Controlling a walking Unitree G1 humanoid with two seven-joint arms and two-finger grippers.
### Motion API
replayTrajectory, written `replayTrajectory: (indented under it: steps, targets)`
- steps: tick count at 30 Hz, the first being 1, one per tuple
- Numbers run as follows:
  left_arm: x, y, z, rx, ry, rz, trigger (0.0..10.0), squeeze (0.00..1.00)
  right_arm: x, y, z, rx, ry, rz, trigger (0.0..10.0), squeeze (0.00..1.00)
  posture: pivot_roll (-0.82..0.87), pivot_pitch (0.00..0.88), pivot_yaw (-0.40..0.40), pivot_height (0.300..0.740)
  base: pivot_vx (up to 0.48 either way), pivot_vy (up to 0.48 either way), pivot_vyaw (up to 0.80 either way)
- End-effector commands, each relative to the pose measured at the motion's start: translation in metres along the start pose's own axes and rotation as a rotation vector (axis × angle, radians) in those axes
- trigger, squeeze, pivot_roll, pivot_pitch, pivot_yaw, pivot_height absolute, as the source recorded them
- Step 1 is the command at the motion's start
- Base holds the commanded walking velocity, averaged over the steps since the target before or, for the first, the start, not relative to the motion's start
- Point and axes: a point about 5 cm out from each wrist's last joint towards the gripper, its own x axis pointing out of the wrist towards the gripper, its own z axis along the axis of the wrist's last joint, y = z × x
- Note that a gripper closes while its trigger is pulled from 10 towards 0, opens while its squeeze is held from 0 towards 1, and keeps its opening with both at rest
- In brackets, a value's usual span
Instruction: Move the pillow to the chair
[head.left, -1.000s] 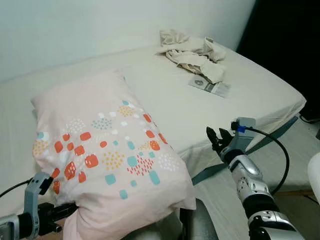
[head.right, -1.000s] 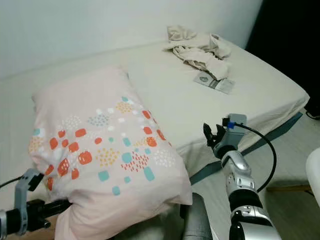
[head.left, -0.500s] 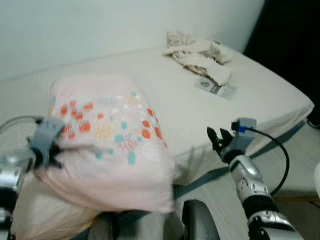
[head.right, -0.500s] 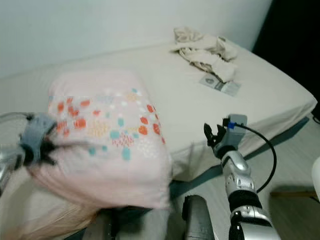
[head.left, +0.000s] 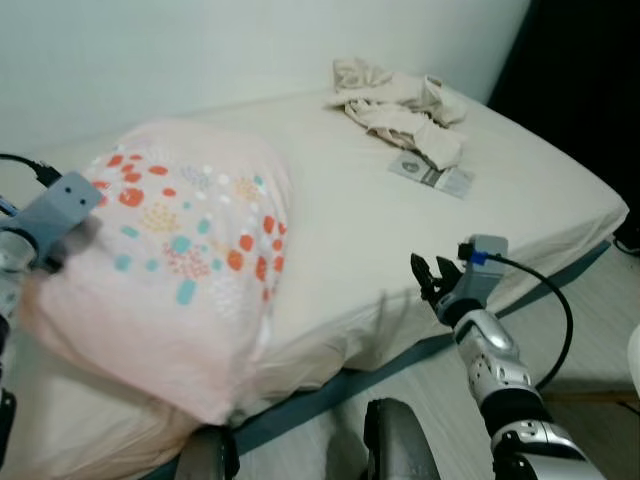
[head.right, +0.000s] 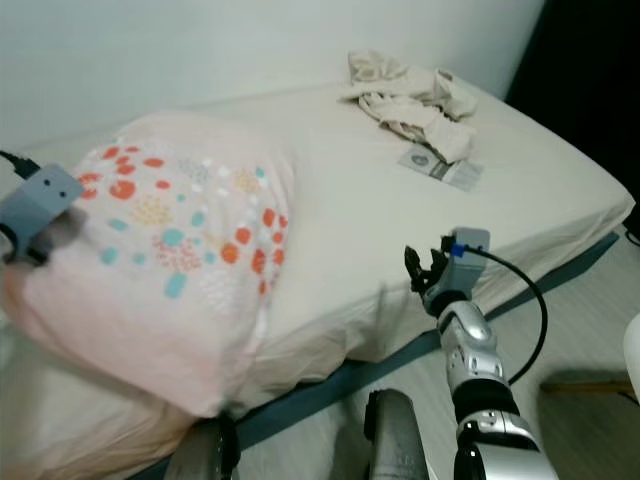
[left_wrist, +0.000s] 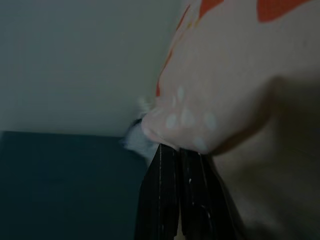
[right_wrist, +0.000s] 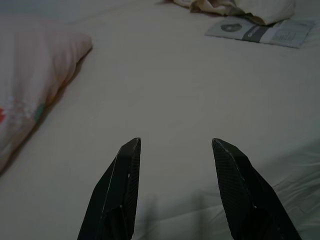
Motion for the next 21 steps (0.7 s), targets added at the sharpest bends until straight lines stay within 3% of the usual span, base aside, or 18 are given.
replayTrajectory:
  steps: [1, 3, 8, 9, 10, 11, 12, 13, 16, 17, 20, 21]
  targets:
    - [-0.001, 0.017, -0.005, 0.068, -0.002, 0.073, 0.0, 0.00, 0.000, 0.000, -0.002, -0.010, 0.011, -0.002, 10.0, 0.00, -0.05, 0.137, -0.041, 0.590, 0.000, 0.000, 0.00]
    - [-0.002, 0.031, -0.009, 0.117, 0.011, 0.132, 0.0, 0.00, 0.000, -0.001, -0.002, -0.014, 0.017, -0.006, 10.0, 0.00, -0.05, 0.137, -0.043, 0.590, 0.000, 0.000, 0.00]
    - [-0.004, 0.049, -0.011, 0.135, 0.021, 0.195, 0.0, 0.00, 0.001, -0.002, -0.001, -0.015, 0.021, -0.010, 10.0, 0.00, -0.04, 0.137, -0.047, 0.590, 0.000, 0.000, 0.00]
    - [-0.003, 0.041, -0.012, 0.032, 0.022, 0.140, 10.0, 0.00, 0.001, -0.001, -0.002, -0.015, 0.023, -0.007, 10.0, 0.00, -0.04, 0.137, -0.049, 0.590, 0.000, 0.000, 0.00]
    - [-0.002, 0.030, -0.012, -0.044, 0.017, 0.090, 10.0, 0.17, 0.002, 0.001, -0.003, -0.015, 0.026, -0.003, 10.0, 0.00, -0.04, 0.138, -0.050, 0.590, 0.000, 0.000, 0.00]
    - [-0.002, 0.018, -0.013, -0.121, 0.015, 0.041, 10.0, 1.00, 0.002, 0.003, -0.003, -0.015, 0.029, 0.002, 10.0, 0.00, -0.04, 0.138, -0.050, 0.590, 0.000, 0.000, 0.00]
    - [-0.002, 0.011, -0.014, -0.166, 0.014, 0.012, 10.0, 1.00, 0.003, 0.004, -0.004, -0.015, 0.031, 0.006, 10.0, 0.00, -0.04, 0.138, -0.050, 0.590, 0.000, 0.000, 0.00]
    - [-0.002, 0.001, -0.015, -0.265, 0.015, -0.026, 10.0, 1.00, 0.003, 0.005, -0.005, -0.015, 0.033, 0.010, 10.0, 0.00, -0.05, 0.137, -0.053, 0.590, 0.000, 0.000, 0.00]
    - [-0.002, -0.009, -0.015, -0.329, 0.018, -0.054, 10.0, 1.00, 0.003, 0.006, -0.005, -0.016, 0.035, 0.013, 10.0, 0.00, -0.05, 0.138, -0.054, 0.590, 0.000, 0.000, 0.00]
    - [-0.004, -0.023, -0.018, -0.436, 0.031, -0.085, 10.0, 1.00, 0.003, 0.007, -0.005, -0.016, 0.036, 0.016, 10.0, 0.00, -0.05, 0.139, -0.060, 0.590, 0.000, 0.000, 0.00]
    - [-0.005, -0.029, -0.021, -0.454, 0.041, -0.088, 10.0, 1.00, 0.004, 0.007, -0.005, -0.018, 0.037, 0.019, 10.0, 0.00, -0.05, 0.139, -0.062, 0.590, 0.000, 0.000, 0.00]
    - [-0.006, -0.028, -0.024, -0.478, 0.047, -0.060, 10.0, 0.00, 0.005, 0.007, -0.003, -0.020, 0.037, 0.023, 10.0, 0.00, -0.06, 0.139, -0.066, 0.590, 0.000, 0.000, 0.00]
